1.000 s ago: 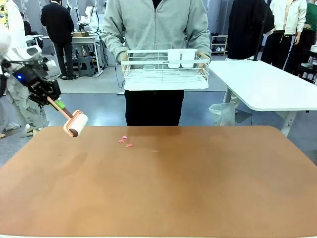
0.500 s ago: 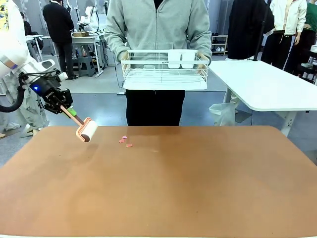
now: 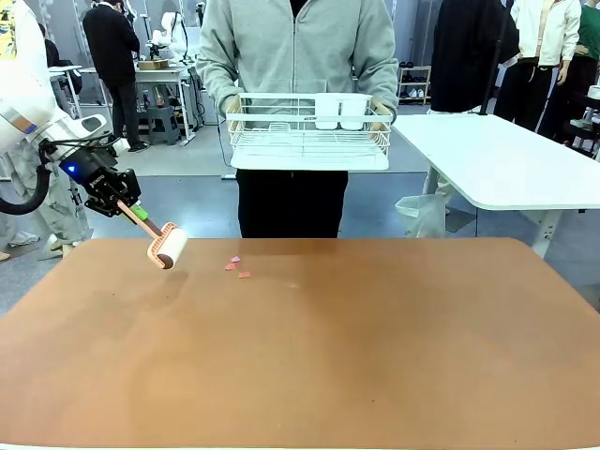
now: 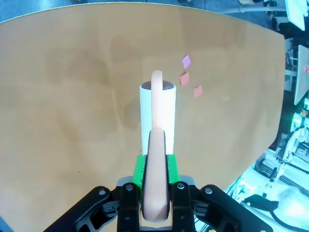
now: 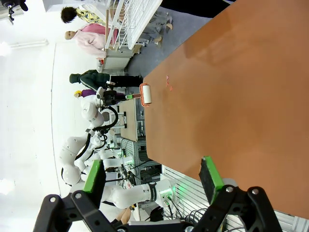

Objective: Clean the table.
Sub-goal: Clean the table with the Lint Roller when the human lifts the Dish drying rack.

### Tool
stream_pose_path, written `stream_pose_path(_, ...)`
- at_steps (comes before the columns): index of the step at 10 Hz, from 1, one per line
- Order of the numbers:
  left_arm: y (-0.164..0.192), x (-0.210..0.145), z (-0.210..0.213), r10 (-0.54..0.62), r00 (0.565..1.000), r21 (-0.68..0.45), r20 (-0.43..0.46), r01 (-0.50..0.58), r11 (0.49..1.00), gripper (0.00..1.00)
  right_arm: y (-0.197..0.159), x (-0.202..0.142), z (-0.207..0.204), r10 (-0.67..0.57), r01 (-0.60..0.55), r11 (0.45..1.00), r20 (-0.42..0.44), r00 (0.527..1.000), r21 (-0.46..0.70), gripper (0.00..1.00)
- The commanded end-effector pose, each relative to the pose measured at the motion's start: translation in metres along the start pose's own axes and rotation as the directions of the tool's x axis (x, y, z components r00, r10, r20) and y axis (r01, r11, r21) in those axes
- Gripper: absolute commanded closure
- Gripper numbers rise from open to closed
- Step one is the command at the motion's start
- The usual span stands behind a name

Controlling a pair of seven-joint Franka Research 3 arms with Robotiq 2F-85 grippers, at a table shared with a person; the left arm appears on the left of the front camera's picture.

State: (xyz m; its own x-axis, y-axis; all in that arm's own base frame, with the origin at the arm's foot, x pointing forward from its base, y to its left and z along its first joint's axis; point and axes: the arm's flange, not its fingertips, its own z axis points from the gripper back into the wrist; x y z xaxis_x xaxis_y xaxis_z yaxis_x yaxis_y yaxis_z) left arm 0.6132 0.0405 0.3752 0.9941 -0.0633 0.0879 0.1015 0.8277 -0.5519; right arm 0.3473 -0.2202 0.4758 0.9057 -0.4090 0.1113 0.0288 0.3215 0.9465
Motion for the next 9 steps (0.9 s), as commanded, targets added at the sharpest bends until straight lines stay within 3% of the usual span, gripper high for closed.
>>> stream_pose_path(1, 0.0, 0.0, 0.0, 0.001, 1.0, -0.001, 0.001, -0.001, 1.0, 0.78, 0.003, 0.0, 0.002, 0.012, -0.012, 1.0, 0.006, 1.0, 0.017, 0.0)
stream_pose_path(3, 0.007, 0.009, -0.013, 0.003, 0.999, -0.103, 0.049, 0.002, 0.995, 0.78, 0.003, 0.0, 0.002, 0.012, -0.012, 1.0, 0.006, 1.0, 0.017, 0.0)
stream_pose_path(9, 0.035, 0.03, -0.058, 0.06, 0.997, -0.175, 0.044, -0.052, 0.983, 0.78, 0.003, 0.0, 0.002, 0.012, -0.012, 1.0, 0.006, 1.0, 0.017, 0.0)
